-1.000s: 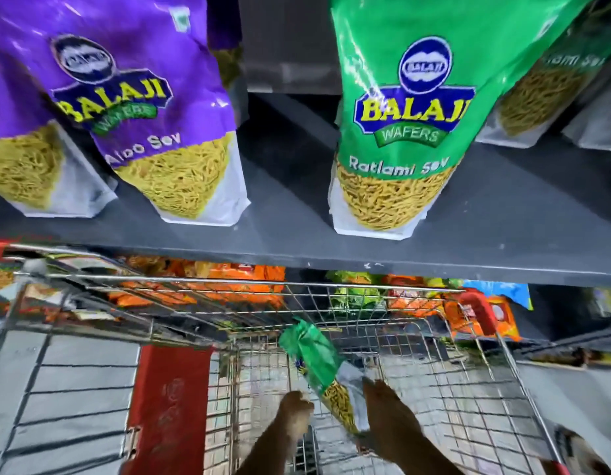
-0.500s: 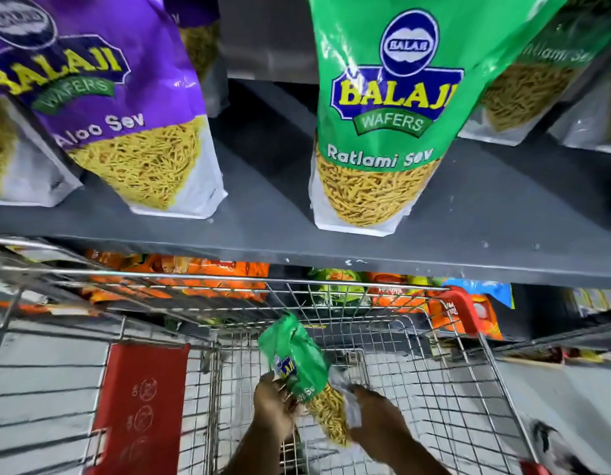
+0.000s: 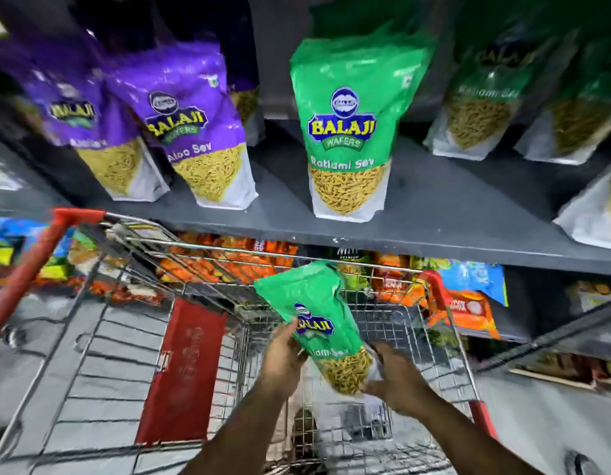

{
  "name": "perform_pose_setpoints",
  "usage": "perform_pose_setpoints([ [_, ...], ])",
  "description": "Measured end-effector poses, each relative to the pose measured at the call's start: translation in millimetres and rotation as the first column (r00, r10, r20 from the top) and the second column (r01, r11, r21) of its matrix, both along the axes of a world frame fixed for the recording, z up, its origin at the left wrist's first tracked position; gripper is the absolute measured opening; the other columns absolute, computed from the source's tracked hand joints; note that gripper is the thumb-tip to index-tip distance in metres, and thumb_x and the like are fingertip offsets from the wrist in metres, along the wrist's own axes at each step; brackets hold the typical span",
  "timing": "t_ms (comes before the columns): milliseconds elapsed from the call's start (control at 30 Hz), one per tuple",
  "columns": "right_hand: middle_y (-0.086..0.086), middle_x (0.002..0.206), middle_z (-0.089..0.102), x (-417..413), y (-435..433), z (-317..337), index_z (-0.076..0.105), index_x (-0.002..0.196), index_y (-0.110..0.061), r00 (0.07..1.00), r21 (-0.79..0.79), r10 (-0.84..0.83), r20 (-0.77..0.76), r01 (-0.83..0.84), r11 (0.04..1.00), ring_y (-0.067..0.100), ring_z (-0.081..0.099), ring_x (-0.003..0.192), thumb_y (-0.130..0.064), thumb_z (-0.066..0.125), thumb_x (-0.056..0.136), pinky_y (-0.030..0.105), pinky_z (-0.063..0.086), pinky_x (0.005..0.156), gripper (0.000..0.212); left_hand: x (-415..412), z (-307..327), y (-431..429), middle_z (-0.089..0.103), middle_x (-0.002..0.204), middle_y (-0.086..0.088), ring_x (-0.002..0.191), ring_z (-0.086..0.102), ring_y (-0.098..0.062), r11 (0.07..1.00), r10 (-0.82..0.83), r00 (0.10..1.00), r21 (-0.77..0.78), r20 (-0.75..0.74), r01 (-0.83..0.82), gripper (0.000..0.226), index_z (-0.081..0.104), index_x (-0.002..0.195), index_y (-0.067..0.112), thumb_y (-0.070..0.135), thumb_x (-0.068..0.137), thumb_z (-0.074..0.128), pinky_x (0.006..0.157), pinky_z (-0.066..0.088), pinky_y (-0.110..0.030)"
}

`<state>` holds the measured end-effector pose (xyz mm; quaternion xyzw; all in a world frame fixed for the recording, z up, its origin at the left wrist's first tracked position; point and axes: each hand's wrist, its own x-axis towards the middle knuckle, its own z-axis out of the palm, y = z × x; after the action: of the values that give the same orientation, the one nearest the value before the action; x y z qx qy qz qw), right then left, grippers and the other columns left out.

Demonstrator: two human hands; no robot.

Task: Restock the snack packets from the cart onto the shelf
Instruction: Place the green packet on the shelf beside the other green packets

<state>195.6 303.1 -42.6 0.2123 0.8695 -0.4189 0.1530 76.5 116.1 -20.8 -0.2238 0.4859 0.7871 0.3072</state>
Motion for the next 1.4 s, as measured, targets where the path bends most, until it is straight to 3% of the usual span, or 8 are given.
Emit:
perform_pose_setpoints([
  [133, -0.008, 0.113, 0.065, 1.6, 5.7, 45.6, 0.043, 0.129, -0.033, 0.991, -0.031, -0.003, -0.134, -0.001, 1.000, 0.017, 0.061, 0.103, -0.034, 0.079, 0.063, 0.035, 0.051, 0.084, 0.075, 14.5, 55.5, 9.8, 0.076, 0.079, -0.002, 0.067, 0.070, -0.014, 0.996, 0.000, 0.962, 0.083, -0.272, 0.023, 0.008, 0.073, 0.078, 0.017, 0.020, 0.072, 0.069, 0.057, 0.054, -0.025],
  [433, -0.015, 0.092, 0.073, 0.5, 55.4, 125.6, 0.056, 0.104, -0.026, 0.887, -0.147, -0.205, -0.415, 0.157, 0.977, -0.001, 0.067, 0.083, 0.000, 0.077, 0.069, 0.011, 0.050, 0.070, 0.049, 17.9, 184.8, 83.2, 0.078, 0.086, 0.008, 0.082, 0.069, -0.005, 0.993, -0.115, 0.694, -0.069, -0.711, 0.093, 0.011, 0.073, 0.092, 0.015, 0.014, 0.081, 0.069, 0.076, 0.054, -0.020],
  [700, 0.003, 0.106, 0.063, -14.5, 138.4, 177.3, 0.054, 0.108, -0.027, 0.751, -0.075, -0.305, -0.586, 0.324, 0.943, 0.019, 0.058, 0.099, -0.011, 0.080, 0.070, 0.038, 0.047, 0.083, 0.048, -21.6, 234.9, 196.8, 0.062, 0.132, -0.009, 0.119, 0.059, -0.024, 0.958, -0.288, 0.684, -0.185, -0.671, 0.221, 0.106, 0.058, 0.127, 0.011, 0.071, 0.042, 0.081, 0.105, 0.046, -0.046],
  [933, 0.013, 0.103, 0.063, -35.2, 203.2, 169.3, 0.043, 0.118, -0.030, 0.754, -0.032, -0.385, -0.532, 0.436, 0.899, 0.035, 0.059, 0.097, -0.027, 0.076, 0.075, 0.046, 0.050, 0.077, 0.054, -44.4, 225.9, 276.2, 0.069, 0.118, -0.012, 0.107, 0.064, -0.025, 0.944, -0.329, 0.693, -0.203, -0.642, 0.260, 0.037, 0.064, 0.119, 0.007, 0.027, 0.088, 0.067, 0.099, 0.050, -0.048],
  [1133, 0.003, 0.123, 0.060, -44.4, 222.2, 168.7, 0.038, 0.128, -0.022, 0.761, -0.014, -0.336, -0.556, 0.396, 0.918, 0.023, 0.055, 0.114, -0.022, 0.073, 0.078, 0.037, 0.044, 0.088, 0.061, -54.0, 211.6, 288.3, 0.069, 0.120, -0.005, 0.108, 0.066, -0.016, 0.935, -0.347, 0.634, -0.199, -0.691, 0.295, 0.050, 0.059, 0.126, 0.011, 0.034, 0.083, 0.072, 0.095, 0.054, -0.037],
  [1233, 0.000, 0.119, 0.058, -41.7, 219.4, 171.2, 0.035, 0.131, -0.017, 0.760, 0.014, -0.316, -0.568, 0.393, 0.919, 0.025, 0.055, 0.113, -0.021, 0.074, 0.078, 0.033, 0.042, 0.083, 0.066, -54.4, 181.7, 272.3, 0.066, 0.117, 0.012, 0.103, 0.062, 0.007, 0.844, -0.536, 0.511, -0.426, -0.672, 0.324, 0.060, 0.054, 0.124, 0.025, 0.031, 0.073, 0.084, 0.088, 0.053, -0.019],
  [1300, -0.002, 0.133, 0.052, -38.1, 219.6, 168.9, 0.026, 0.138, -0.021, 0.727, -0.033, -0.328, -0.603, 0.389, 0.921, 0.018, 0.050, 0.121, -0.019, 0.076, 0.075, 0.038, 0.044, 0.096, 0.080, -54.1, 159.3, 260.1, 0.059, 0.133, 0.010, 0.121, 0.054, -0.005, 0.693, -0.714, 0.388, -0.668, -0.583, 0.271, 0.091, 0.044, 0.133, 0.032, 0.043, 0.057, 0.091, 0.102, 0.047, -0.033],
  [1400, 0.000, 0.133, 0.055, -36.8, 226.1, 173.8, 0.030, 0.138, -0.023, 0.697, -0.049, -0.319, -0.642, 0.379, 0.924, 0.018, 0.051, 0.122, -0.017, 0.070, 0.080, 0.040, 0.044, 0.100, 0.070, -51.9, 134.7, 258.8, 0.063, 0.119, 0.012, 0.115, 0.059, -0.010, 0.650, -0.756, 0.328, -0.711, -0.567, 0.268, 0.075, 0.051, 0.127, 0.029, 0.025, 0.062, 0.089, 0.097, 0.046, -0.030],
])
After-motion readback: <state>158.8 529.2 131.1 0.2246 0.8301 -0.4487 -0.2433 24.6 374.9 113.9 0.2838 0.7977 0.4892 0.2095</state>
